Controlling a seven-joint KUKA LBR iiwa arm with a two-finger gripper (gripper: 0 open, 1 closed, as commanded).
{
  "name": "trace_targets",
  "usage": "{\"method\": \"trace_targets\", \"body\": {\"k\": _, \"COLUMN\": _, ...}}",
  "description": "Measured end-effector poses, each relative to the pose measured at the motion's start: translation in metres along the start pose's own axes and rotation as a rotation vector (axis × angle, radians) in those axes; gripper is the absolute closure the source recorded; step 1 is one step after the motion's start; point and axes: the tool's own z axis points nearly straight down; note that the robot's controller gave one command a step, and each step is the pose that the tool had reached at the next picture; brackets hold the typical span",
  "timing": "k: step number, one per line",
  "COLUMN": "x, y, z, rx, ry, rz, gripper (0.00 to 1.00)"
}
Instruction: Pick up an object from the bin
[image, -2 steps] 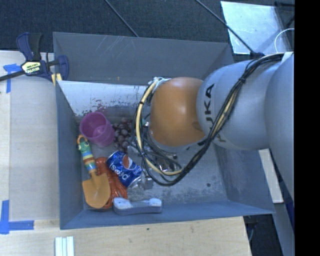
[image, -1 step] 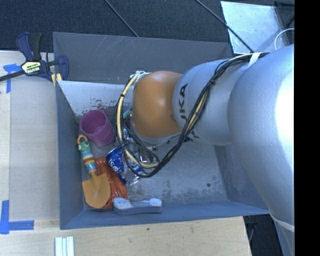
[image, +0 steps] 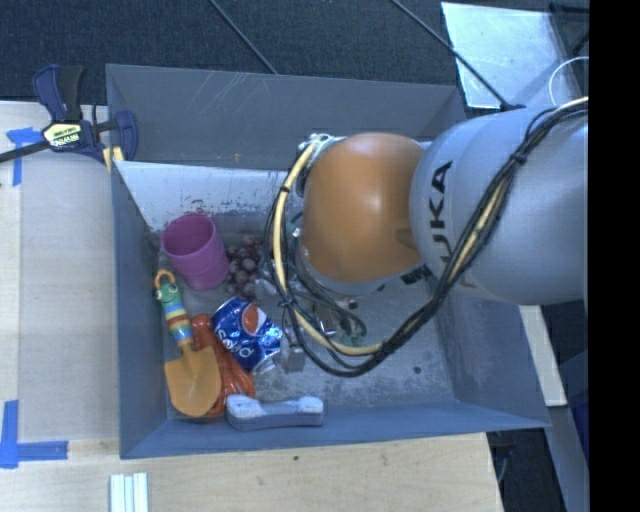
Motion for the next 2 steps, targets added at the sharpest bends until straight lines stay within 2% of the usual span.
{"method": "trace_targets", "body": {"k": 1, "x": -0.033, "y": 0.004, "z": 0.044, "rx": -0.001, "ry": 0.003, "rz": 0.049, "gripper": 0.00}}
{"method": "trace_targets", "body": {"k": 2, "x": -0.019, "y": 0.027, "z": 0.047, "rx": -0.002, "ry": -0.001, "rz": 0.221, "gripper": 0.00}}
